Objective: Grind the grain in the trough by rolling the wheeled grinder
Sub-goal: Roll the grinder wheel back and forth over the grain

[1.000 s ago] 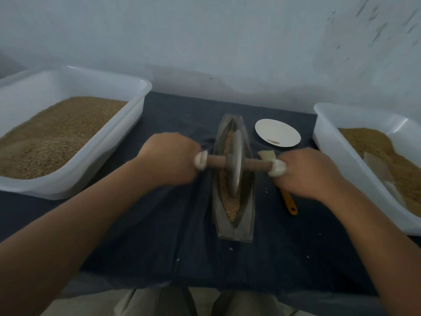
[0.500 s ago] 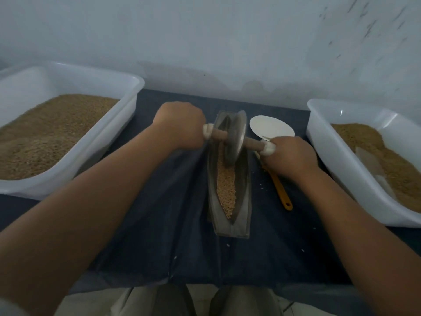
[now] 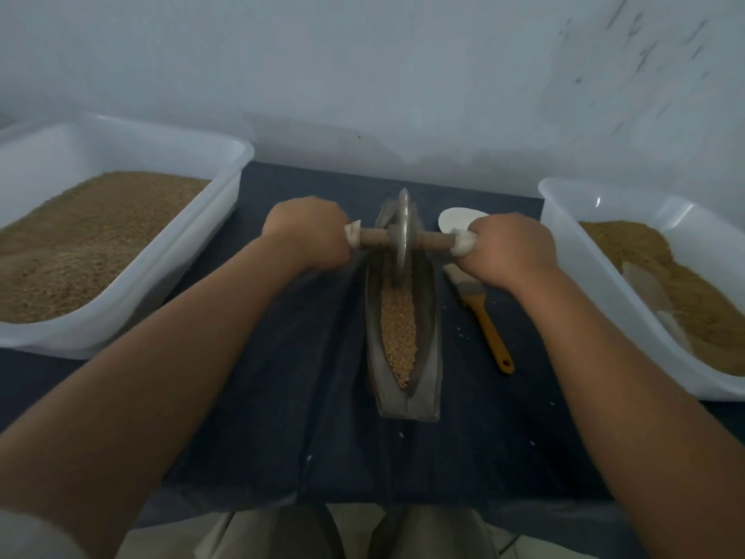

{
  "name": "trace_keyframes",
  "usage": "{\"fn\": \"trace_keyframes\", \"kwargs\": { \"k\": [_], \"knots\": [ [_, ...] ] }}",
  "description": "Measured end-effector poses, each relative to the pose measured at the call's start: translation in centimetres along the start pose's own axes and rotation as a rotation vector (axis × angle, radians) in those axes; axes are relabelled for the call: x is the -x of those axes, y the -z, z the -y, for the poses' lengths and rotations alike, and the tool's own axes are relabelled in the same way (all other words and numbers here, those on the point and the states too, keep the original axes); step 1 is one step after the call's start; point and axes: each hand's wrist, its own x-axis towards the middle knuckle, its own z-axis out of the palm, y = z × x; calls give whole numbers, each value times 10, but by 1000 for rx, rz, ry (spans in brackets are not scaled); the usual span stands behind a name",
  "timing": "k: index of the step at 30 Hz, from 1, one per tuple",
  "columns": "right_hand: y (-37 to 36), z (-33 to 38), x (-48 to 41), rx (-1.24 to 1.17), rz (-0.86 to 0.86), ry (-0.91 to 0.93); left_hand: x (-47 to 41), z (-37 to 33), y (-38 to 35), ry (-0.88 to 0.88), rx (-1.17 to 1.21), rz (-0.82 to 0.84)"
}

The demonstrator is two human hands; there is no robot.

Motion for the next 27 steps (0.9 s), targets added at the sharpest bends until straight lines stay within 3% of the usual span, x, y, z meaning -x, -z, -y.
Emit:
{"fn": "trace_keyframes", "kwargs": {
  "k": [7, 9, 11, 14, 17, 20, 24, 27],
  "knots": [
    [18, -10, 71, -137, 197, 82, 78, 0, 2, -157, -100, -65],
    [30, -13, 95, -228, 177, 166, 100, 5, -1, -184, -122, -107],
    [27, -14, 93, -243, 157, 190, 97, 7, -1, -156, -98, -44],
    [7, -7, 51, -121, 62, 75, 55, 2, 4, -100, -42, 51],
    [-8, -3, 8, -76, 50, -28, -1, -6, 14, -50, -78, 23],
    [-13, -3, 2, -114, 55, -16, -19, -13, 26, -85, -152, 1],
    [-8, -11, 47, -123, 167, -18, 30, -9, 30, -196, -119, 117],
    [12, -14, 98, -229, 115, 103, 80, 0, 22, -268, -101, 52]
  ]
}}
